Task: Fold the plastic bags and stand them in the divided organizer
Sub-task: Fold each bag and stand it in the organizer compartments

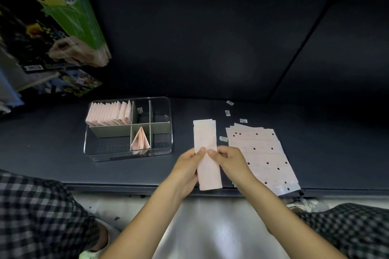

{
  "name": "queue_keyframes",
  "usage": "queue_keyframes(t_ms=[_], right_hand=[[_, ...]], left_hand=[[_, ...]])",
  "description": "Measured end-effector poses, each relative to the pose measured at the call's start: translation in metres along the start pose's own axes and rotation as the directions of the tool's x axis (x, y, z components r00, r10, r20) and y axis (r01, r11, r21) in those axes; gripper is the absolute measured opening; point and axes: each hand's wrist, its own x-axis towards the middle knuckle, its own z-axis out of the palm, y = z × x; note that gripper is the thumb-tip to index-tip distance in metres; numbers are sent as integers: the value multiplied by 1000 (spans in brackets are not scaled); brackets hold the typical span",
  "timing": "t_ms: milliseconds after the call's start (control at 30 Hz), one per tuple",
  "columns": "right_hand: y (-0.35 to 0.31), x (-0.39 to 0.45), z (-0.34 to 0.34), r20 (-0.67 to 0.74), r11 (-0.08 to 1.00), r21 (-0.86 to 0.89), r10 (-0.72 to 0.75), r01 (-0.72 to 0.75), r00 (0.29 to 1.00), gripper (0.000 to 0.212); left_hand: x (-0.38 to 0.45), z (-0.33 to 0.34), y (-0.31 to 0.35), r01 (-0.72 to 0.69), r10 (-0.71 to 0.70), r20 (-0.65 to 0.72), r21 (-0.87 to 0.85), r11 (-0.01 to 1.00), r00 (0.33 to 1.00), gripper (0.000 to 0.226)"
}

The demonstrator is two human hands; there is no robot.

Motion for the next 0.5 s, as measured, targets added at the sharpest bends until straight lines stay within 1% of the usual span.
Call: queue_keyframes(t_ms=[67,200,300,400,500], right_hand=[[-2,-1,-5,17,997,69,18,-19,1000,22],[-6,-1,-11,65,987,150,53,-62,996,18],[-8,-3,-14,97,979,186,61,-79,993,15],[-9,-5,-17,128,976,199,60,-85,990,15],[-10,-6,-21,169,967,234,61,-100,984,15]], left_hand=[[-2,-6,6,-9,7,36,73,997,999,19],[-5,-19,19,-16,16,7,125,992,1000,15],[-8,-23,25,-27,22,29,187,982,999,10],[-10,-23,28,-81,83,6,264,961,997,4],[-13,-23,30,-155,162,4,331,931,987,10]])
